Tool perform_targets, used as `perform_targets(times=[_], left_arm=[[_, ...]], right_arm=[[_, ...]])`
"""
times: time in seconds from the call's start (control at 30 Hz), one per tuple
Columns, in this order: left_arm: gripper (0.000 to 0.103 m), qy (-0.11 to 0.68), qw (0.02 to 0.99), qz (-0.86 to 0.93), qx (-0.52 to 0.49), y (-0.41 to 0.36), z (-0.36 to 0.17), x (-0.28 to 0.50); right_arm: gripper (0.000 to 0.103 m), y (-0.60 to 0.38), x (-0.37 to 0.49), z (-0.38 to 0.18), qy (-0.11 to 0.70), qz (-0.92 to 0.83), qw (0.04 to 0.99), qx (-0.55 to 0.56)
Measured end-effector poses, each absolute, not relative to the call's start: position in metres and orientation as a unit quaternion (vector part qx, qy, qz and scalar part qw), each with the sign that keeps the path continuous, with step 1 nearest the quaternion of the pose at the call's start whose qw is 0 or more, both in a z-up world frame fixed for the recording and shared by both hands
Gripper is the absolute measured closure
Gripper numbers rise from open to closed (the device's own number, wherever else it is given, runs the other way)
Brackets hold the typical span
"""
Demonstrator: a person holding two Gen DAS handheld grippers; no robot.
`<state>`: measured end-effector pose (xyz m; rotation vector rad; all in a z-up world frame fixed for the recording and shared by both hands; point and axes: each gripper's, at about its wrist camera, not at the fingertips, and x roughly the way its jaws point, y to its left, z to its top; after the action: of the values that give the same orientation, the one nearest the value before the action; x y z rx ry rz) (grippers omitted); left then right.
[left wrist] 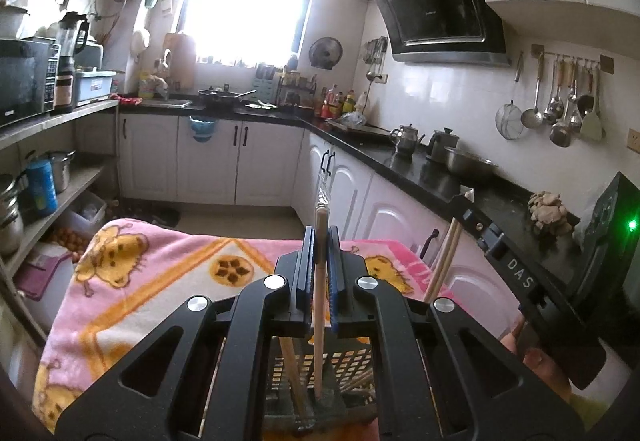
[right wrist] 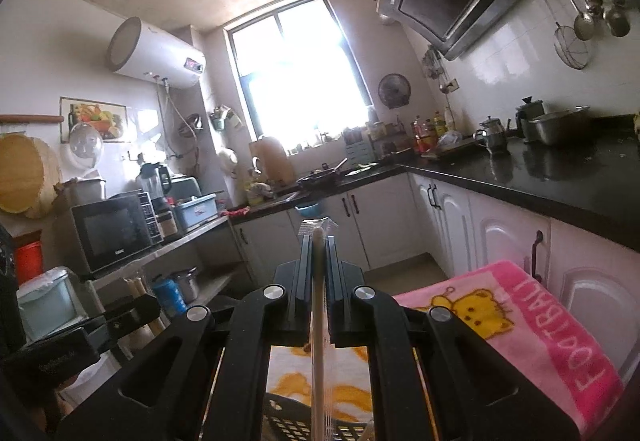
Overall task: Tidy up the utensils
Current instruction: 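Lower both chopsticks into the caddy and open both tools to release them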
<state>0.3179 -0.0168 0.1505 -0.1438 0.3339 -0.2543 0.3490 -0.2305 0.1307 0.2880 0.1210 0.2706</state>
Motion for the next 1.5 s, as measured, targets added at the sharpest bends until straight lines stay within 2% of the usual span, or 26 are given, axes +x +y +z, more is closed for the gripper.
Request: perform_targets(times=[0.7,1.5], left_arm=[[0.102,0.192,0.97,-0.135,-0.069,-0.027,0.101,0.33],[0.102,0.233,0.96,-0.14,-0.068,-0.027,0.071,0.317]], right_arm=[[0.097,-0.22,0.34,0.096,0.041,0.129,0.987,0.087],[0.096,-0.213,0.32,0.072,0.147,0.173,0.971,0.067]])
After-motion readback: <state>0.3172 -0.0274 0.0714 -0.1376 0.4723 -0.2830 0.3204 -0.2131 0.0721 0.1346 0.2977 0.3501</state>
